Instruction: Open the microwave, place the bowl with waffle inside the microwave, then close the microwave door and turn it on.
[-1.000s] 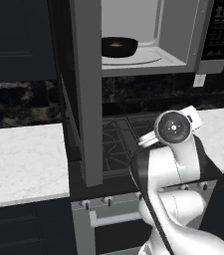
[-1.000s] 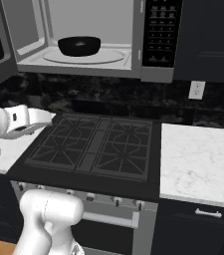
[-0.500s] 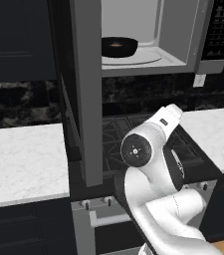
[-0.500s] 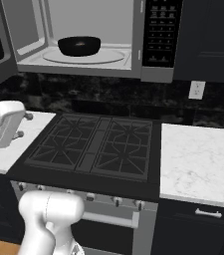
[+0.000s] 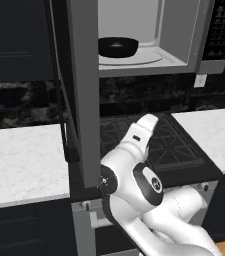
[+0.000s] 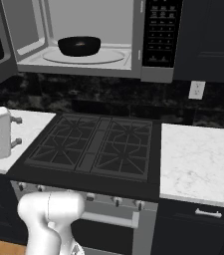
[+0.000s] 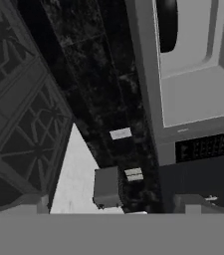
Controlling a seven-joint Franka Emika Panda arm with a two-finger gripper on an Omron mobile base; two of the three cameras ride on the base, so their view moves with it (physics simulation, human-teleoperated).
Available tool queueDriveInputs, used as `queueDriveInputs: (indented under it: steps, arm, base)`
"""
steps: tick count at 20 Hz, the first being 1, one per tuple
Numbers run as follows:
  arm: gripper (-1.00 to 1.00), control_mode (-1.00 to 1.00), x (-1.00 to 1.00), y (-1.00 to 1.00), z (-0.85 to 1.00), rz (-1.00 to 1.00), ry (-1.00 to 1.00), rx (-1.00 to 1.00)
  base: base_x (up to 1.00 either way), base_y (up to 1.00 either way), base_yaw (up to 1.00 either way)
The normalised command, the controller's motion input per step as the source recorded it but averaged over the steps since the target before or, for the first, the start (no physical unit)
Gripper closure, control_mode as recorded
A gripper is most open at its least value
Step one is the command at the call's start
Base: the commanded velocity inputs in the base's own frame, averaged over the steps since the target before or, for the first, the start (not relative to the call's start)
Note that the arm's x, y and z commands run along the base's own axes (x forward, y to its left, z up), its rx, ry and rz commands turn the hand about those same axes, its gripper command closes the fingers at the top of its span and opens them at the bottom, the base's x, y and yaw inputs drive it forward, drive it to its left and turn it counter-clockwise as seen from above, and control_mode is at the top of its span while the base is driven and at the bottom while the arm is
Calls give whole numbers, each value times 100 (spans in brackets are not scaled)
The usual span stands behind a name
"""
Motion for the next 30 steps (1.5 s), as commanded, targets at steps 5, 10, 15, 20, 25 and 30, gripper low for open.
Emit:
queueDriveInputs:
  steps: [5, 10, 15, 20, 25, 30]
  arm:
    - [-100, -100, 22, -49, -61, 12, 0, -19]
    - [-100, -100, 12, 3, -38, 1, -5, -16]
    - [-100, -100, 0, 49, -13, -1, -15, -22]
    - [-100, -100, -1, 72, -1, -2, -11, -30]
    - [100, -100, -1, 92, 0, 0, -5, -30]
    - [100, -100, -1, 99, 0, -2, 0, -29]
  base:
    - [0, 0, 0]
    - [0, 0, 0]
    - [0, 0, 0]
    - [0, 0, 0]
    - [0, 0, 0]
    - [0, 0, 0]
